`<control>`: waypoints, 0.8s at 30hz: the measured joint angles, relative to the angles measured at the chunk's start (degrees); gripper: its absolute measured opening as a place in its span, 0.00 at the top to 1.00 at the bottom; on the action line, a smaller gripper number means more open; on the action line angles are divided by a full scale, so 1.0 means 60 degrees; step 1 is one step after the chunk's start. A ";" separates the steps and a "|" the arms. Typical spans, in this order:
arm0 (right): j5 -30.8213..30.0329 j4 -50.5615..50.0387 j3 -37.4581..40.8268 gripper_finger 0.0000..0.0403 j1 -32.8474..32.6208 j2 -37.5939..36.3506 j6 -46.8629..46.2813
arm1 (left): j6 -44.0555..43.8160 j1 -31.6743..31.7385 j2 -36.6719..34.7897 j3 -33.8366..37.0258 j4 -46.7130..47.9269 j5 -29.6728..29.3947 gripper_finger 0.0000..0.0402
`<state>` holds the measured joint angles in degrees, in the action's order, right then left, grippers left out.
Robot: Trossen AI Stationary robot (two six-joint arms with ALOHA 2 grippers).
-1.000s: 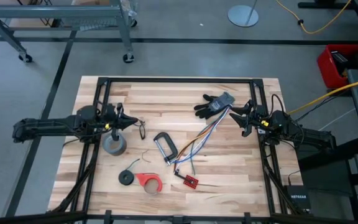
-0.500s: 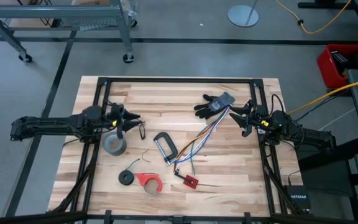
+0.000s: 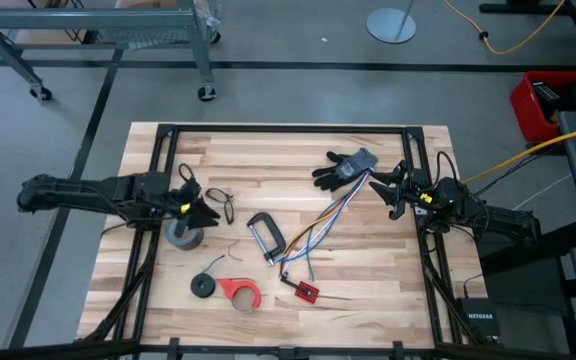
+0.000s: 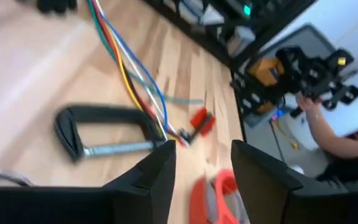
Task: Coil cords
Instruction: Uncoil the green wire from the spool
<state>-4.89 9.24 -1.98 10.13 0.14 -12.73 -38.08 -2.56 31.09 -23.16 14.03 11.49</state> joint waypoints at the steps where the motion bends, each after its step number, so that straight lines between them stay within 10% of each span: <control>1: 0.0000 0.0000 0.0000 0.61 0.0000 0.0000 0.0000 | -0.0189 -0.0154 0.0177 -0.0041 0.0026 0.0011 0.66; 24: 0.0079 0.0003 0.0000 0.61 0.0000 -0.0004 -0.0001 | -0.6400 -0.2945 0.2265 -0.0058 0.1356 0.2099 0.77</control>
<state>-4.41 9.26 -1.98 10.13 0.12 -12.74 -76.47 -20.23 44.69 -23.51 22.17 24.08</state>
